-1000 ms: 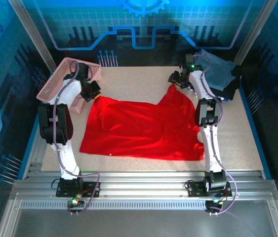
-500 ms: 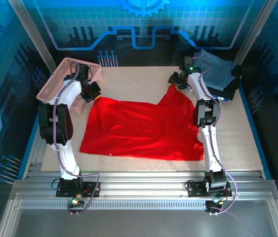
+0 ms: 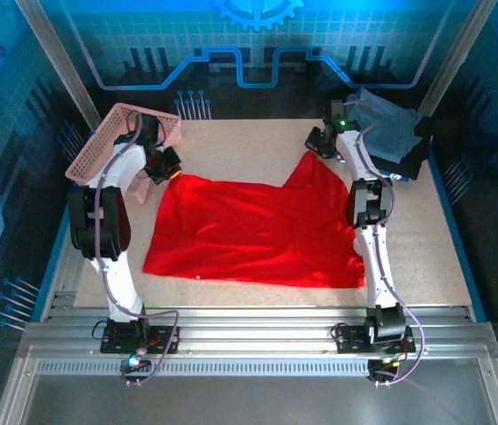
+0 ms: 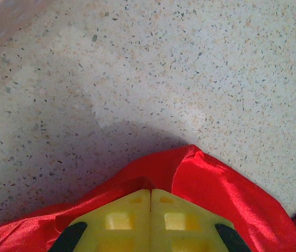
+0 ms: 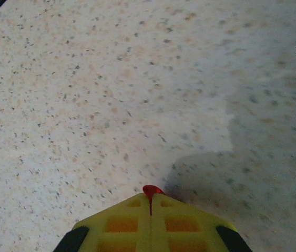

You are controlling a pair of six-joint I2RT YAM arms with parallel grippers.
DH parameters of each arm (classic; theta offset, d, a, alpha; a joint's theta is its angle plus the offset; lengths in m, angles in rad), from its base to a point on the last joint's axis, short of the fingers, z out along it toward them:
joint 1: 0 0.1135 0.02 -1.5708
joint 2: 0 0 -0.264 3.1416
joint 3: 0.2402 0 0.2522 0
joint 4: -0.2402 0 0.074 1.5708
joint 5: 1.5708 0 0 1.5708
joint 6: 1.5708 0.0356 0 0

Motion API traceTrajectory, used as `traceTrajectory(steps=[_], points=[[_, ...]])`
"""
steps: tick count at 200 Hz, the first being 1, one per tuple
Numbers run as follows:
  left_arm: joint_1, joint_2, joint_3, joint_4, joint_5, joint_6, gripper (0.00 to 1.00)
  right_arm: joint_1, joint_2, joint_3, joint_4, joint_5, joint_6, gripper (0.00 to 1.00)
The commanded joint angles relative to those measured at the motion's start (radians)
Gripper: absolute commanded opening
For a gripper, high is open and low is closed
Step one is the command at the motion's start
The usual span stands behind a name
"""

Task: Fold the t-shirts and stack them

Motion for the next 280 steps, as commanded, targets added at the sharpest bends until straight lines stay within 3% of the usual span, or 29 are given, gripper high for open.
traceTrajectory(steps=[1,53,152,280], points=[[0.011,-0.073,-0.023,0.008,0.037,0.017,0.00,-0.002,-0.191,-0.071,0.003,0.093,-0.023,0.00],[0.038,-0.120,-0.092,0.049,0.084,0.013,0.00,0.014,-0.347,-0.138,-0.079,0.104,-0.100,0.00],[0.067,-0.214,-0.141,0.063,0.174,0.055,0.00,0.054,-0.580,-0.388,-0.139,0.141,-0.048,0.00],[0.191,-0.355,-0.310,0.091,0.286,0.145,0.00,0.070,-1.041,-0.940,-0.137,0.138,0.031,0.00]])
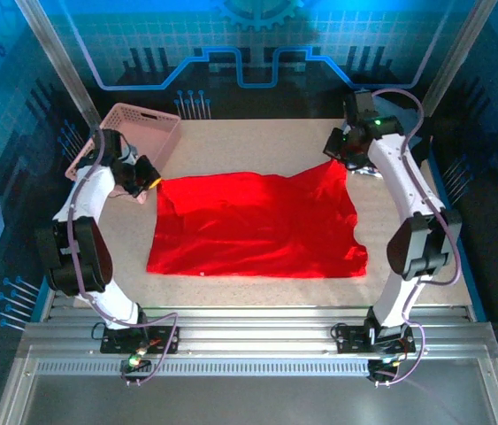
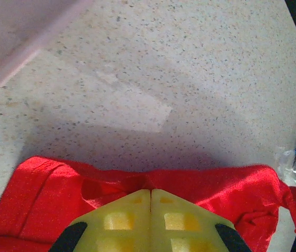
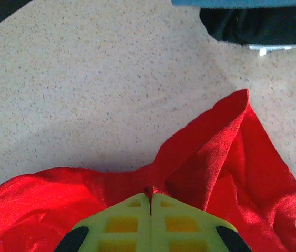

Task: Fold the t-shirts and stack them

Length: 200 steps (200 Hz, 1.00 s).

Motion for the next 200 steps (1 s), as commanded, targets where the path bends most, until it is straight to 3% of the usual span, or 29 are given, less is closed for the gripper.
traceTrajectory(steps=[1,61,200], points=[[0.009,-0.043,-0.008,0.022,0.060,0.056,0.00,0.001,-0.065,-0.070,-0.017,-0.014,0.029,0.00],[0.013,-0.041,-0.004,-0.030,0.043,0.148,0.00,0.009,-0.218,-0.241,-0.031,-0.024,0.086,0.00],[0.066,-0.127,-0.131,-0.053,0.039,0.192,0.00,0.058,-0.459,-0.535,-0.070,-0.057,0.223,0.00]])
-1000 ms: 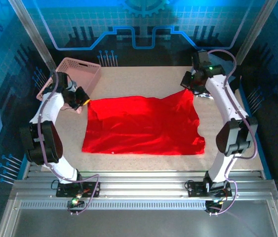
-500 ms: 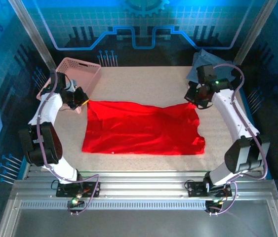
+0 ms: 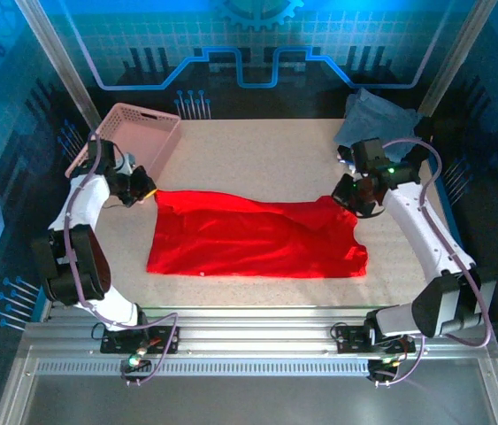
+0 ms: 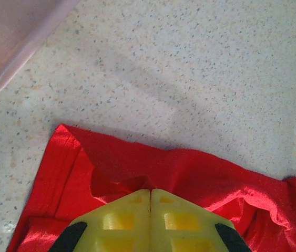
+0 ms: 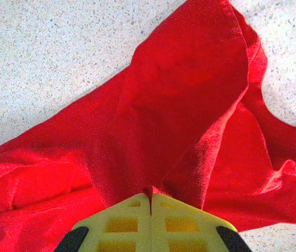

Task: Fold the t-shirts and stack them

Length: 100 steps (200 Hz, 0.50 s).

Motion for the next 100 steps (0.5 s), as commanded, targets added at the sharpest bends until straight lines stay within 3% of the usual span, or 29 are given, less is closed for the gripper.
traceTrajectory(steps=[1,52,100], points=[[0.025,-0.058,-0.033,-0.027,0.012,0.039,0.00,0.019,-0.057,-0.046,-0.037,-0.012,0.042,0.00],[0.033,-0.107,-0.109,-0.032,0.010,0.039,0.00,0.030,-0.122,-0.124,-0.057,-0.014,0.072,0.00],[0.033,-0.124,-0.186,-0.058,-0.062,0.032,0.00,0.046,-0.167,-0.208,-0.048,-0.023,0.110,0.00]])
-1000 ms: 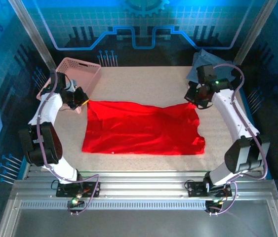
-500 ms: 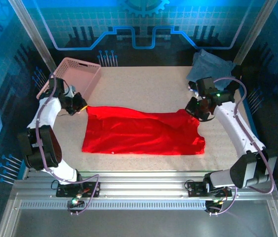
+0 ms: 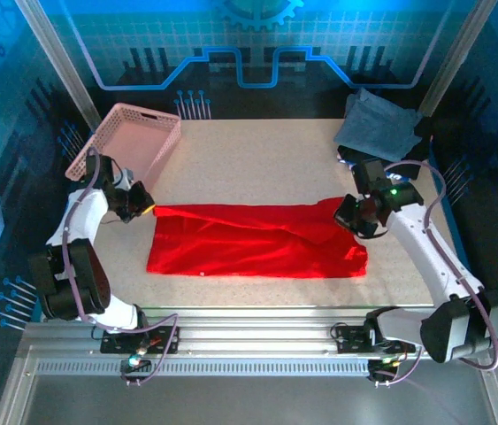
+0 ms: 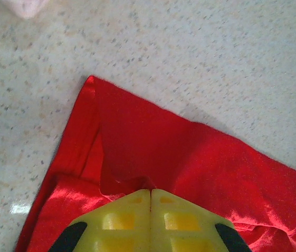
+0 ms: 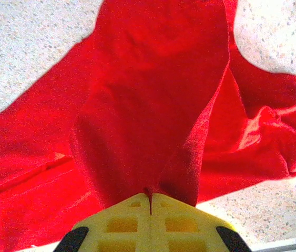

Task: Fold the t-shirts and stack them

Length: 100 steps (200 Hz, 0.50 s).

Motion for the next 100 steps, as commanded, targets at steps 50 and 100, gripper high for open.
traceTrajectory(steps=[50,100], points=[[0.011,0.005,-0.102,-0.041,-0.106,-0.012,0.00,0.042,-0.043,-0.114,-0.004,-0.017,0.058,0.00],[0.008,-0.024,-0.135,-0.037,-0.147,-0.072,0.35,0.049,-0.066,-0.207,0.019,-0.014,0.085,0.00]])
